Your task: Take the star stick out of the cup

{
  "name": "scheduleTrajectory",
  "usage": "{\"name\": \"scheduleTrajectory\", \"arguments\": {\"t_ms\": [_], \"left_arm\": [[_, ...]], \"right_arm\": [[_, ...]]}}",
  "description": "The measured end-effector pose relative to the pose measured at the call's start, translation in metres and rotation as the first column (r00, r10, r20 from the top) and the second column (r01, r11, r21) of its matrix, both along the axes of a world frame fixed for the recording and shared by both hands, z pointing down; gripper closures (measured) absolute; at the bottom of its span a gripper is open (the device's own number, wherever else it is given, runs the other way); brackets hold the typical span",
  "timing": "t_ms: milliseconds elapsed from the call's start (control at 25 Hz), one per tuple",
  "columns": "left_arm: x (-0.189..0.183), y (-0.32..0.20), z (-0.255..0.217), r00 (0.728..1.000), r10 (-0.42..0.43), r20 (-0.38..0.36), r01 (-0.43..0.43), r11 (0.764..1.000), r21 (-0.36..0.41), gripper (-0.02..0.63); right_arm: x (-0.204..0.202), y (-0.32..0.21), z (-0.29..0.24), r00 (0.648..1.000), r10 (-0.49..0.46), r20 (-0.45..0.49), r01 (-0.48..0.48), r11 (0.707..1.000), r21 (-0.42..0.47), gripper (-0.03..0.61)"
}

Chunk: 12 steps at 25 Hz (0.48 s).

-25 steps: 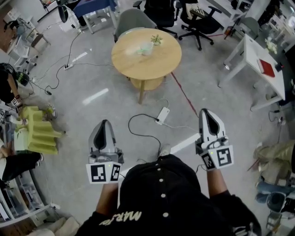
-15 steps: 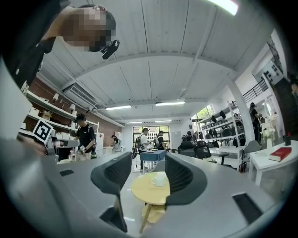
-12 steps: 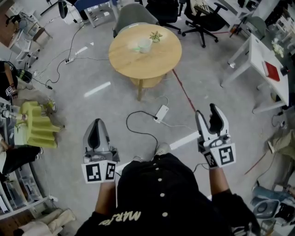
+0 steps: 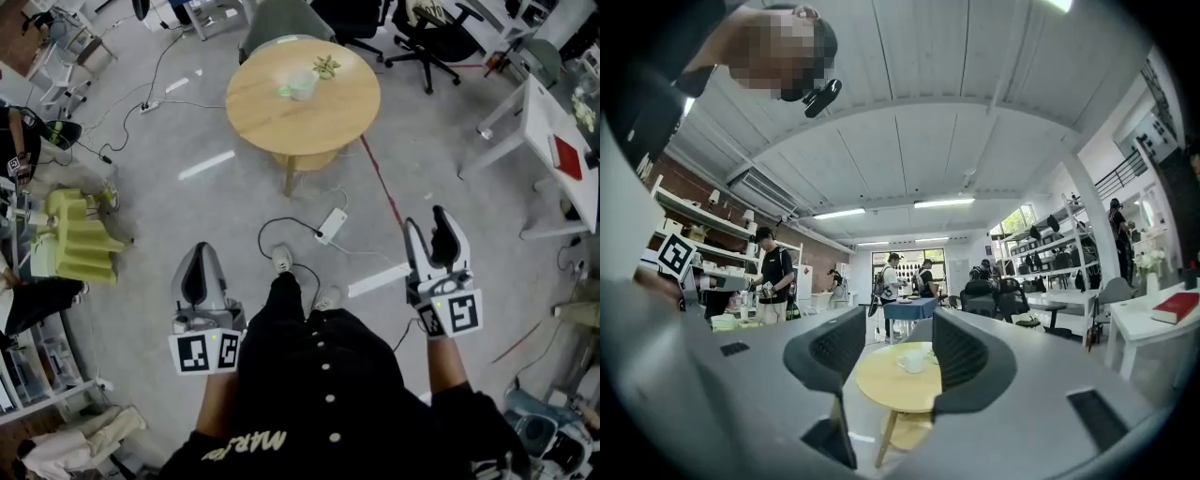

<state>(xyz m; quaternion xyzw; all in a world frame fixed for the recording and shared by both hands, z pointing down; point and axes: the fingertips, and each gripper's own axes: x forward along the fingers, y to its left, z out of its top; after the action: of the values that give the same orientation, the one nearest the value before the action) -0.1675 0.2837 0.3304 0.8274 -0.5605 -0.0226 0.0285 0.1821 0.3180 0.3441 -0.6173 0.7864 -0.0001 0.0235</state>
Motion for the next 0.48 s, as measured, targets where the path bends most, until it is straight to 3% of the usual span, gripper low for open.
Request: {"name": "scheduleTrajectory", "arguments": {"t_ms": [280, 480], "left_arm": [[0.016, -0.031, 0.012, 0.999, 0.032, -0.014, -0.032, 0.999, -0.005, 0.611], [0.034, -0.075, 0.004, 0.997, 0.076, -0.031, -0.076, 0.997, 0.019, 0.611]], "right_arm": [[0.01, -0.023, 0.004, 0.999, 0.033, 0.03, -0.033, 0.999, -0.006, 0.367], [0.029, -0.048, -0.002, 0.997, 0.075, -0.016, -0.075, 0.997, -0.002, 0.368]]}}
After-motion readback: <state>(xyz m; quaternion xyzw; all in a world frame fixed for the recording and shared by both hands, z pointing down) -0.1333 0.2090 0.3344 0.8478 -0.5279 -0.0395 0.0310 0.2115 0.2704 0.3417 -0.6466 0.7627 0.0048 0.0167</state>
